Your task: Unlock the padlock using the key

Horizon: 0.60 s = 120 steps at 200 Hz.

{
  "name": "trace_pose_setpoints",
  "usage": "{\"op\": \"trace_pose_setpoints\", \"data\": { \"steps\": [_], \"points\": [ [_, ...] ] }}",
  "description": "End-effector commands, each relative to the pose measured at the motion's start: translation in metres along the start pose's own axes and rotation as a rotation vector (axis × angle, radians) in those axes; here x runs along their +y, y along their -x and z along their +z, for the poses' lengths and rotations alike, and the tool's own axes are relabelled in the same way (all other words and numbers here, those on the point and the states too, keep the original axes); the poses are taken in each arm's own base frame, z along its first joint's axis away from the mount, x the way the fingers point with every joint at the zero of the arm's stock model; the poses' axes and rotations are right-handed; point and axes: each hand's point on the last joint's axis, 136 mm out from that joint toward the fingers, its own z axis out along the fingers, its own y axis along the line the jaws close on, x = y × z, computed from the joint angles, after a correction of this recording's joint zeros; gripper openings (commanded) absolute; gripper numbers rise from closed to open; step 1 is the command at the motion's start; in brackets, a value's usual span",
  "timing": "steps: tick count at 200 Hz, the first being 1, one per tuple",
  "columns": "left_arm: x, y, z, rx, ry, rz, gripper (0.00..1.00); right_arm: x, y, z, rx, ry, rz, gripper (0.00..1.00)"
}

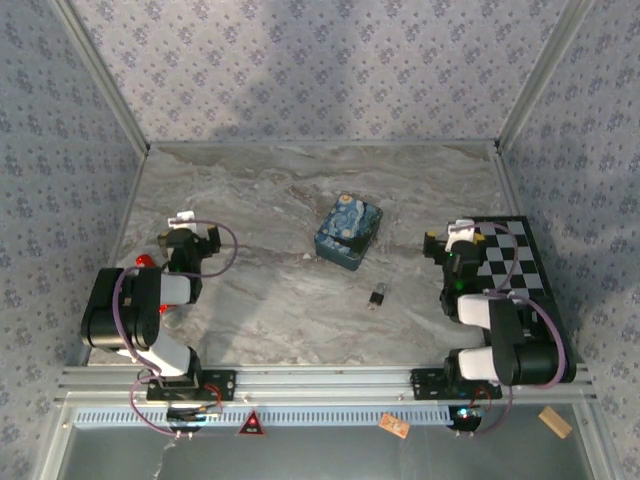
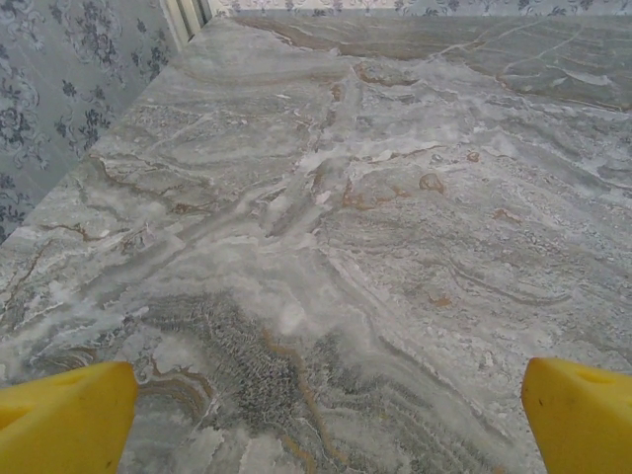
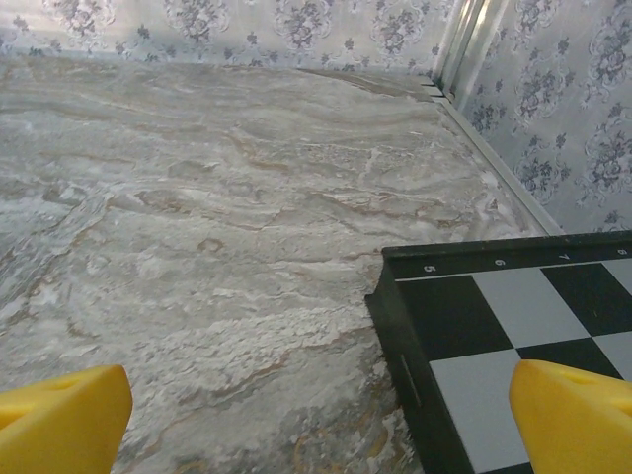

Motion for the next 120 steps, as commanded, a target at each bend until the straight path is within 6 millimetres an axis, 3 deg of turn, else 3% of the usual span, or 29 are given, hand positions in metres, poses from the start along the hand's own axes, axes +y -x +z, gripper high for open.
{"op": "trace_pose_setpoints", "data": {
  "steps": [1, 31, 54, 120],
  "points": [
    [-0.004, 0.012, 0.001, -0.027, -0.020, -0.027, 1.00, 0.010, 0.009, 0.008, -0.041, 0.079, 0.039, 1.00],
    [-0.003, 0.012, 0.001, -0.028, -0.018, -0.027, 1.00, 0.012, -0.001, 0.035, 0.043, -0.012, 0.001, 0.99],
    [-0.004, 0.012, 0.000, -0.028, -0.019, -0.027, 1.00, 0.000, -0.003, 0.035, 0.066, -0.022, 0.044, 1.00],
    [-0.004, 0.012, 0.001, -0.028, -0.019, -0.027, 1.00, 0.001, -0.003, 0.035, 0.063, -0.028, 0.040, 1.00]
  ]
}}
